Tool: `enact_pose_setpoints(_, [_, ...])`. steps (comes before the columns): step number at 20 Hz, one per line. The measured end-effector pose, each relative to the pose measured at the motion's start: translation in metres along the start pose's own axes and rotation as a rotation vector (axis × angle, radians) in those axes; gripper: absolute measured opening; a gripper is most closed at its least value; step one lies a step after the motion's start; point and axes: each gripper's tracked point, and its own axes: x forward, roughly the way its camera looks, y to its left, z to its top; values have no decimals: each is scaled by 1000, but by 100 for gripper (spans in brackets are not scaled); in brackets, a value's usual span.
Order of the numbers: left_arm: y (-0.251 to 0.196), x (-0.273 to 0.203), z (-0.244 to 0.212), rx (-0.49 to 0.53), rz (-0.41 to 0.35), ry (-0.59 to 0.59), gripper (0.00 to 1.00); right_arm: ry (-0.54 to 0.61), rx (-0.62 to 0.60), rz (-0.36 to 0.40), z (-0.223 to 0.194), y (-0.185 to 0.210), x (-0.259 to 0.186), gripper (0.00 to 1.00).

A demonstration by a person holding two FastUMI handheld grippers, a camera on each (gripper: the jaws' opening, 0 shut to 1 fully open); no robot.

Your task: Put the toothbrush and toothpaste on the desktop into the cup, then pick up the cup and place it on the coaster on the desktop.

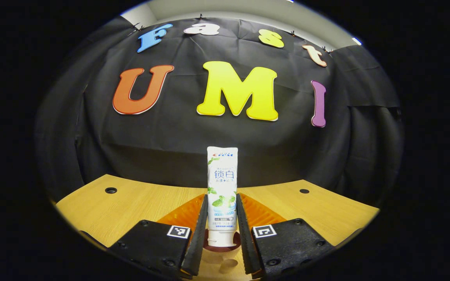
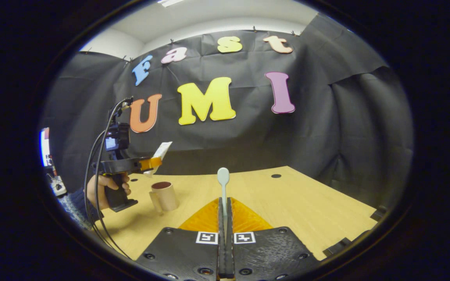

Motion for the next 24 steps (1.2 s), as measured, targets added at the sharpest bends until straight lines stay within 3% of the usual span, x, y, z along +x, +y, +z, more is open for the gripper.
enact_pose_setpoints(10, [-11, 0, 7, 9, -7, -13, 45, 15, -33, 19, -12, 4, 2, 0])
enact_pose_setpoints(11, [-10, -1, 9, 7, -8, -13, 55, 16, -32, 17, -11, 3, 3, 0])
enact_pose_setpoints(12, [-9, -1, 9, 8, -1, -13, 56, 18, -32, 16, -12, 2, 3, 0])
enact_pose_setpoints(14, [-6, -2, 10, 7, 10, -11, 69, 24, -32, 14, -14, 2, 4, 0])
enact_pose_setpoints(19, [-6, -18, 9, -28, 0, 3, 82, 30, -42, 21, -17, 7, 7, 0])
enact_pose_setpoints(20, [-5, -20, 9, -30, 2, 3, 100, 29, -46, 23, -15, 8, 8, 0])
enact_pose_setpoints(24, [11, -43, 6, -3, 36, 4, 98, 5, -64, 31, -6, 18, 15, 0])
